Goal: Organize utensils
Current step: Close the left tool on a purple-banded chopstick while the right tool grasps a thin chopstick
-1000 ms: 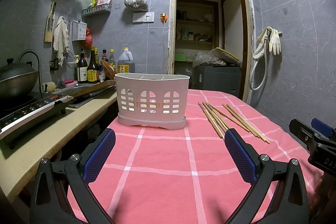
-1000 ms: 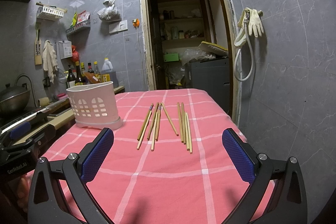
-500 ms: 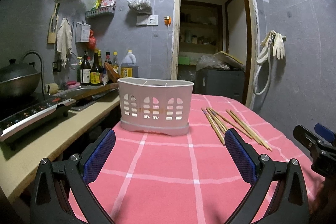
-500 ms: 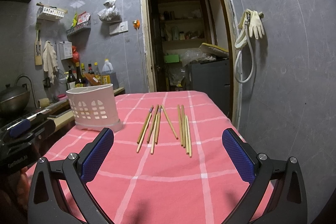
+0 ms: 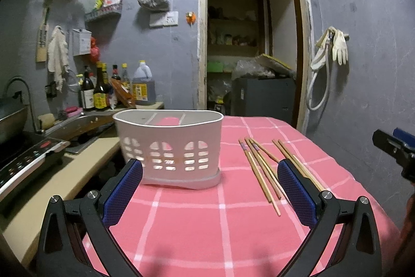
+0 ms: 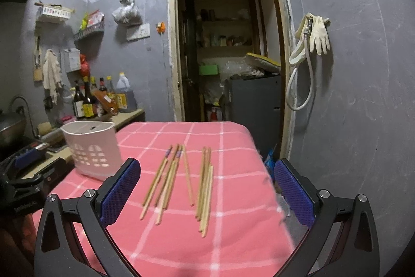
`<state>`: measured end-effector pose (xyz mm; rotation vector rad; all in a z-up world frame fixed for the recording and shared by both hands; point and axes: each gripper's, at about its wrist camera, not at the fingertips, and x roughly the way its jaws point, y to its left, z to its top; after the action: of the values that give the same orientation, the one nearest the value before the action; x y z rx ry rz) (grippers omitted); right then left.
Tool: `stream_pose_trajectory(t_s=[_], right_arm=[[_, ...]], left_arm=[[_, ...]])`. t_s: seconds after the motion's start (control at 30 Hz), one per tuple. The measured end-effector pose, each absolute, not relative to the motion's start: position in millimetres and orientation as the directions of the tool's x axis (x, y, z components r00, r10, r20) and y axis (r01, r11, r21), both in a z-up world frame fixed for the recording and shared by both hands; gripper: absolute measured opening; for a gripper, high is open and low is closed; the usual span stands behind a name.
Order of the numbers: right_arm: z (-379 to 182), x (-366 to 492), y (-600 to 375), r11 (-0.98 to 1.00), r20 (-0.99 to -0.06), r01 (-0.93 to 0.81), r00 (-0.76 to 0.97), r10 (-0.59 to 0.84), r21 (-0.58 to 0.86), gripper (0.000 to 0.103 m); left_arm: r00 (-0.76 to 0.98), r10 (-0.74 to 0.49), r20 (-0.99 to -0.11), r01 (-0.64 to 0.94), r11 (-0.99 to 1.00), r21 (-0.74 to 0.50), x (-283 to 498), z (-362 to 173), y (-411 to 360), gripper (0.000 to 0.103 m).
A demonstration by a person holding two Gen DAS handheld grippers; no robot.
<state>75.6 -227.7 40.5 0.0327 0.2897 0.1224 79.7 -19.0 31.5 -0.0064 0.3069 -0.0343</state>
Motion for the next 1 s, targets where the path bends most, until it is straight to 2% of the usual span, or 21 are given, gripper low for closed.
stream_pose_trajectory(t_s=[0.37,0.47,0.53,0.63,0.67,0.73,0.8,1.0], right_arm=[[26.7,152.0,-242.6,0.987,-0.444,-0.143,0.882,0.158,0.068,0.103],[18.9,171.0,-243.7,0.985,-0.480,-0.159,0.860,0.174,0.072,0.094],[14.1,183.0,-245.5,0.983,-0.507,-0.165,0.842,0.182,0.079,0.083],[6.7,198.3,-249.1,0.980,-0.543,-0.174,0.816,0.198,0.096,0.079],[4.3,201.6,-250.0,0.980,-0.553,-0.174,0.809,0.200,0.100,0.077],[0.3,209.8,-251.2,0.979,-0.576,-0.174,0.792,0.202,0.104,0.068],[-5.5,217.5,-252.3,0.978,-0.603,-0.173,0.770,0.208,0.115,0.060],[-19.4,236.4,-252.6,0.971,-0.669,-0.187,0.704,0.238,0.149,0.042]], left_arm=[[0.891,-0.098,-0.443,0.091,0.995,-0.036,152.5,18.5,-41.0,0.102],[0.876,-0.108,-0.469,0.105,0.994,-0.032,169.1,13.8,-47.5,0.101],[0.867,-0.113,-0.486,0.115,0.993,-0.025,179.0,9.9,-51.8,0.096],[0.843,-0.122,-0.523,0.130,0.991,-0.021,197.1,2.3,-57.3,0.085],[0.833,-0.125,-0.539,0.134,0.991,-0.022,203.6,-0.6,-57.7,0.078],[0.811,-0.127,-0.571,0.138,0.990,-0.024,214.1,-6.5,-58.9,0.070],[0.789,-0.134,-0.599,0.144,0.989,-0.032,225.0,-12.8,-59.7,0.058],[0.715,-0.152,-0.682,0.157,0.986,-0.055,253.3,-30.7,-60.9,0.039]])
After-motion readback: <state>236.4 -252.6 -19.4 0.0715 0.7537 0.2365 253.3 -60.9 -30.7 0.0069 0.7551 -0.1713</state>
